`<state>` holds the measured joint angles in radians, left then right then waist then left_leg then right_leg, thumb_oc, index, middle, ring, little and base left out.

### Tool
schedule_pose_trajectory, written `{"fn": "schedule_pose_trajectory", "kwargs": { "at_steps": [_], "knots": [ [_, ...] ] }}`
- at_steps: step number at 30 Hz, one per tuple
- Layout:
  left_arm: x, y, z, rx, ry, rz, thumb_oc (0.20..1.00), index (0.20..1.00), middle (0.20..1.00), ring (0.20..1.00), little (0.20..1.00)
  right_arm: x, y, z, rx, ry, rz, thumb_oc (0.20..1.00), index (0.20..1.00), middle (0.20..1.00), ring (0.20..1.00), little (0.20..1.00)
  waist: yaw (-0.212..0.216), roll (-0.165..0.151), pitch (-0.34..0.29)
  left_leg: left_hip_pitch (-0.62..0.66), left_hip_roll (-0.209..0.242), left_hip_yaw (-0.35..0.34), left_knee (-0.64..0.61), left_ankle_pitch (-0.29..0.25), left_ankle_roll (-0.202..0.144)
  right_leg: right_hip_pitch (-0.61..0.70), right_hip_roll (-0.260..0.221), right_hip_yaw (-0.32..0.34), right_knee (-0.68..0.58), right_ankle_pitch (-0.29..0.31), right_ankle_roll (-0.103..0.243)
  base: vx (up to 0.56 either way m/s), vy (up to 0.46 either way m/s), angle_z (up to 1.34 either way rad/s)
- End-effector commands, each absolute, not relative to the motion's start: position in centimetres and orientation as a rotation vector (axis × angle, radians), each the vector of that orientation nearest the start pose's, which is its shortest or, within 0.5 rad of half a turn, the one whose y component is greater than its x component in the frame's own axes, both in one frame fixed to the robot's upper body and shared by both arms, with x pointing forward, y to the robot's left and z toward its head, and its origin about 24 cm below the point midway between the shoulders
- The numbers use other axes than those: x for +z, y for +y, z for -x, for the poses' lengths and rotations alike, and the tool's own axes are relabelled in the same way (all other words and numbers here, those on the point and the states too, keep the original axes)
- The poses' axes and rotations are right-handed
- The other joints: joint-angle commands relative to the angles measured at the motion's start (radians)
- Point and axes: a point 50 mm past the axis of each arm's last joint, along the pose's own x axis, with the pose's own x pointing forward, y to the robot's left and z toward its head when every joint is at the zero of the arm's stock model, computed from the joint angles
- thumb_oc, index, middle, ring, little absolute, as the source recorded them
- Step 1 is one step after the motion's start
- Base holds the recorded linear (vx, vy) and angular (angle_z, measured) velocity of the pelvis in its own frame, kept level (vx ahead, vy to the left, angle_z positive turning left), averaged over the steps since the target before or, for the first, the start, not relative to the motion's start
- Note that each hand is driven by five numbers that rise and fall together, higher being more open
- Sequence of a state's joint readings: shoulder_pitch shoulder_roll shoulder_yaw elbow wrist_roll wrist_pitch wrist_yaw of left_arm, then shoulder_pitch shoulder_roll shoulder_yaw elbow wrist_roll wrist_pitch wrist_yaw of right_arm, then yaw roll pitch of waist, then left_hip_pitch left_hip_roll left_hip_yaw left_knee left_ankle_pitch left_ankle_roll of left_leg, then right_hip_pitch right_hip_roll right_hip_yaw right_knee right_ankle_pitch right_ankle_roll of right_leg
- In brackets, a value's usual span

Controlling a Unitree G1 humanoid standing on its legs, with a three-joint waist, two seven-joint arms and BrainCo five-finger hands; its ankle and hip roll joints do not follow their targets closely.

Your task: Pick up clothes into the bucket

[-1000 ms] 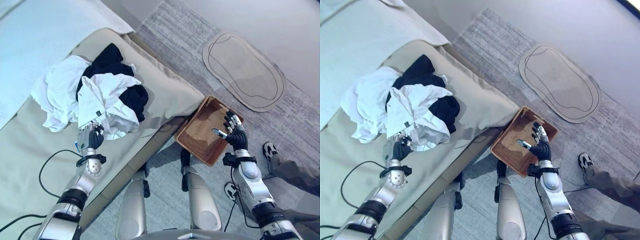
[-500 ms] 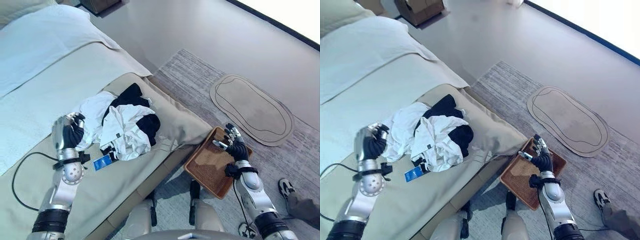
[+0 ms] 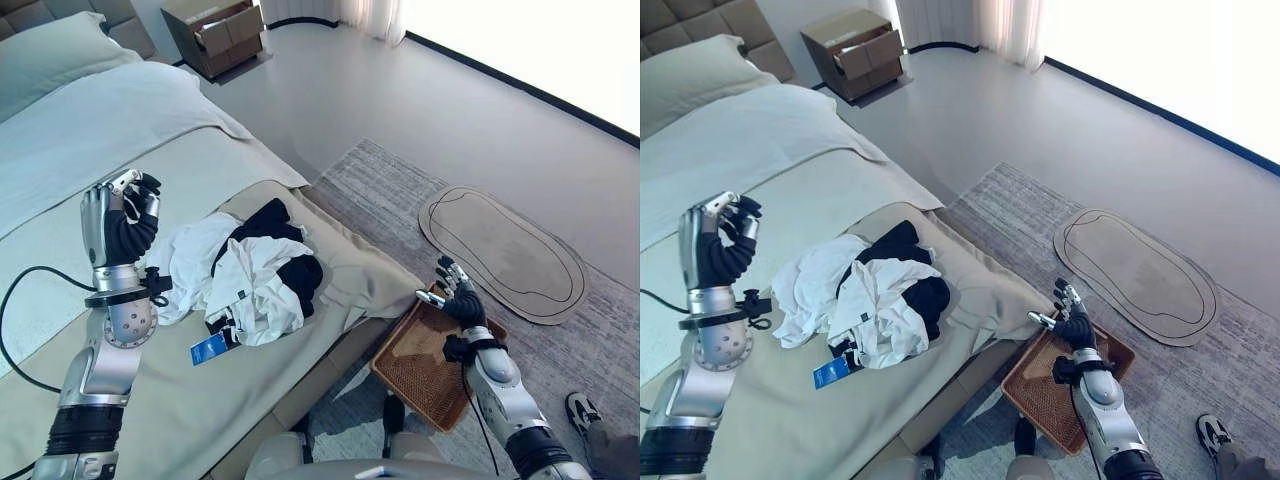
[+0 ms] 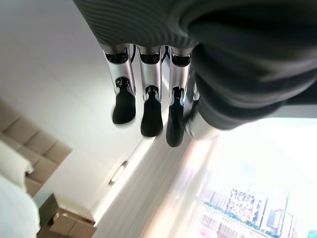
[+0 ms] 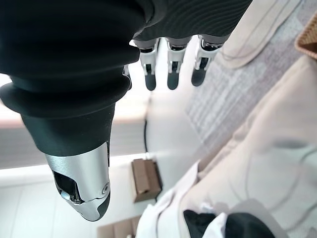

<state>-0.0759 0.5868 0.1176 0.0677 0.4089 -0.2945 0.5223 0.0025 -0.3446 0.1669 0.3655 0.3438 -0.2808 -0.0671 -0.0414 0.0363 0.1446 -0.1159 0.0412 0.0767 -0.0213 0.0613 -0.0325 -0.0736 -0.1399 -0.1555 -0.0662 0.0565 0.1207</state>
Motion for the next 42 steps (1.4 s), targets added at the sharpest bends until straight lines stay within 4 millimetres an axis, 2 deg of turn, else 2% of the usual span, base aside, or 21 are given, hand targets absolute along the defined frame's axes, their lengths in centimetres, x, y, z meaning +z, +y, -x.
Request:
{"fn": "schedule_pose_trajectory", "kwargs": {
  "at_steps": [1,3,4,6,7,9,10,12,14,17,19,27,31,35,36,37,38,39,42],
  "knots": [
    [11.9,27.8,-27.1,0.445,-0.44,-0.9,1.0,1.0,1.0,1.0,1.0,0.5,-19.5,-24.8,0.012,0.034,0.004,1.0,1.0,1.0,1.0,1.0,-0.004,-0.05,0.006,-0.064,0.03,0.002,0.128,-0.081,-0.029,-0.047,-0.086,-0.033,0.052,0.033,0.052,-0.09,0.017,-0.02],
    [10.1,27.7,-27.9,0.42,-0.359,-0.933,1.0,1.0,1.0,1.0,1.0,0.9,-19.6,-25.0,0.008,0.019,0.002,1.0,1.0,1.0,1.0,1.0,-0.016,-0.053,0.027,-0.098,0.031,0.002,0.145,-0.079,-0.028,-0.079,-0.087,-0.023,0.063,0.037,0.051,-0.1,0.018,-0.03],
    [10.1,27.6,-28.0,0.419,-0.361,-0.933,1.0,1.0,1.0,1.0,1.0,0.9,-19.6,-25.0,0.006,0.018,0.002,1.0,1.0,1.0,1.0,1.0,-0.015,-0.053,0.026,-0.102,0.031,0.002,0.148,-0.08,-0.028,-0.083,-0.087,-0.023,0.064,0.037,0.051,-0.11,0.019,-0.06],
    [8.3,26.9,-29.3,0.377,-0.285,-0.994,1.0,1.0,1.0,1.0,1.0,2.1,-19.8,-25.6,-0.002,-0.032,0.0,1.0,1.0,1.0,1.0,1.0,-0.037,-0.062,0.083,-0.175,0.031,0.005,0.195,-0.079,-0.022,-0.155,-0.086,-0.005,0.091,0.048,0.05,-0.21,0.035,-0.03],
    [8.4,26.8,-29.3,0.377,-0.286,-0.993,1.0,1.0,1.0,1.0,1.0,2.1,-19.8,-25.6,-0.004,-0.033,0.0,1.0,1.0,1.0,1.0,1.0,-0.036,-0.062,0.082,-0.18,0.032,0.005,0.198,-0.08,-0.022,-0.159,-0.086,-0.005,0.093,0.048,0.05,-0.24,0.062,-0.06],
    [7.5,26.3,-30.2,0.356,-0.251,-1.034,1.0,1.0,1.0,1.0,1.0,3.0,-19.9,-25.9,-0.015,-0.077,-0.001,1.0,1.0,1.0,1.0,1.0,-0.053,-0.07,0.133,-0.25,0.035,0.012,0.236,-0.077,-0.019,-0.228,-0.09,0.015,0.114,0.059,0.049,-0.16,0.056,-0.18],
    [7.5,26.3,-30.2,0.356,-0.253,-1.034,1.0,1.0,1.0,1.0,1.0,3.0,-19.9,-25.9,-0.016,-0.079,-0.001,1.0,1.0,1.0,1.0,1.0,-0.052,-0.07,0.132,-0.256,0.035,0.012,0.239,-0.078,-0.018,-0.233,-0.09,0.016,0.116,0.059,0.049,-0.15,0.064,-0.2],
    [8.0,26.3,-31.0,0.377,-0.26,-1.088,1.0,1.0,1.0,1.0,1.0,4.1,-19.9,-26.2,-0.022,-0.13,-0.003,1.0,1.0,1.0,1.0,1.0,-0.067,-0.079,0.175,-0.333,0.037,0.018,0.272,-0.075,-0.017,-0.314,-0.091,0.034,0.141,0.072,0.048,-0.15,0.064,-0.12],
    [8.3,26.4,-31.3,0.381,-0.264,-1.111,1.0,1.0,1.0,1.0,1.0,4.4,-19.9,-26.3,-0.024,-0.143,0.001,1.0,1.0,1.0,1.0,1.0,-0.067,-0.081,0.182,-0.362,0.042,0.02,0.294,-0.083,-0.018,-0.34,-0.089,0.038,0.153,0.069,0.048,-0.1,0.038,-0.08],
    [10.0,26.9,-32.3,0.436,-0.3,-1.187,1.0,1.0,1.0,1.0,1.0,5.3,-19.8,-26.4,-0.029,-0.188,-0.001,1.0,1.0,1.0,1.0,1.0,-0.08,-0.087,0.216,-0.455,0.041,0.023,0.327,-0.082,-0.017,-0.432,-0.092,0.052,0.183,0.077,0.049,-0.11,0.047,-0.04],
    [10.3,27.1,-32.5,0.452,-0.304,-1.208,1.0,1.0,1.0,1.0,1.0,5.4,-19.7,-26.4,-0.029,-0.194,-0.002,1.0,1.0,1.0,1.0,1.0,-0.083,-0.088,0.219,-0.48,0.041,0.021,0.337,-0.082,-0.017,-0.454,-0.093,0.055,0.191,0.078,0.049,-0.08,0.032,-0.02],
    [13.7,29.6,-33.0,0.595,-0.345,-1.392,1.0,1.0,1.0,1.0,1.0,5.4,-19.6,-25.9,-0.014,-0.203,-0.002,1.0,1.0,1.0,1.0,1.0,-0.096,-0.088,0.223,-0.562,0.038,0.021,0.347,-0.078,-0.023,-0.535,-0.101,0.057,0.193,0.098,0.056,-0.03,0.023,-0.04],
    [14.0,30.1,-33.0,0.604,-0.34,-1.438,1.0,1.0,1.0,1.0,1.0,5.3,-19.8,-25.7,-0.011,-0.198,0.003,1.0,1.0,1.0,1.0,1.0,-0.097,-0.084,0.213,-0.569,0.036,0.02,0.349,-0.081,-0.023,-0.538,-0.1,0.058,0.192,0.096,0.055,0.0,0.0,0.0],
    [13.5,30.4,-33.2,0.583,-0.291,-1.496,1.0,1.0,1.0,1.0,1.0,5.2,-19.7,-25.7,-0.002,-0.196,0.001,1.0,1.0,1.0,1.0,1.0,-0.103,-0.084,0.201,-0.573,0.037,0.02,0.352,-0.085,-0.024,-0.543,-0.099,0.061,0.189,0.096,0.055,0.0,0.0,0.0],
    [13.2,30.4,-33.2,0.575,-0.273,-1.502,0.784,0.784,0.784,0.784,0.784,5.2,-19.8,-25.7,-0.004,-0.193,0.005,1.0,1.0,1.0,1.0,1.0,-0.104,-0.084,0.198,-0.575,0.039,0.021,0.353,-0.085,-0.025,-0.543,-0.098,0.062,0.188,0.096,0.055,0.0,0.0,0.0],
    [13.2,30.3,-33.3,0.567,-0.271,-1.498,0.341,0.341,0.341,0.341,0.341,5.2,-19.8,-25.7,-0.005,-0.193,0.006,1.0,1.0,1.0,1.0,1.0,-0.104,-0.085,0.198,-0.575,0.04,0.022,0.354,-0.085,-0.025,-0.543,-0.097,0.062,0.188,0.095,0.054,0.0,0.0,0.0],
    [12.9,30.2,-33.3,0.559,-0.263,-1.49,0.341,0.341,0.341,0.341,0.341,5.2,-19.8,-25.7,-0.006,-0.193,0.008,1.0,1.0,1.0,1.0,1.0,-0.105,-0.085,0.197,-0.575,0.041,0.023,0.356,-0.085,-0.024,-0.543,-0.097,0.062,0.189,0.095,0.054,0.0,0.0,0.0],
    [12.8,30.2,-33.3,0.555,-0.263,-1.492,0.2,0.2,0.2,0.2,0.2,5.1,-19.8,-25.7,-0.007,-0.19,0.008,1.0,1.0,1.0,1.0,1.0,-0.106,-0.086,0.196,-0.574,0.041,0.023,0.356,-0.086,-0.024,-0.542,-0.096,0.062,0.188,0.094,0.054,0.0,0.0,0.0],
    [12.2,30.0,-33.0,0.53,-0.261,-1.485,0.2,0.2,0.2,0.2,0.2,5.0,-20.0,-25.6,-0.015,-0.185,0.007,1.0,1.0,1.0,1.0,1.0,-0.104,-0.084,0.191,-0.568,0.041,0.022,0.355,-0.09,-0.022,-0.538,-0.095,0.063,0.188,0.09,0.053,0.0,0.0,0.0]
  ]
}}
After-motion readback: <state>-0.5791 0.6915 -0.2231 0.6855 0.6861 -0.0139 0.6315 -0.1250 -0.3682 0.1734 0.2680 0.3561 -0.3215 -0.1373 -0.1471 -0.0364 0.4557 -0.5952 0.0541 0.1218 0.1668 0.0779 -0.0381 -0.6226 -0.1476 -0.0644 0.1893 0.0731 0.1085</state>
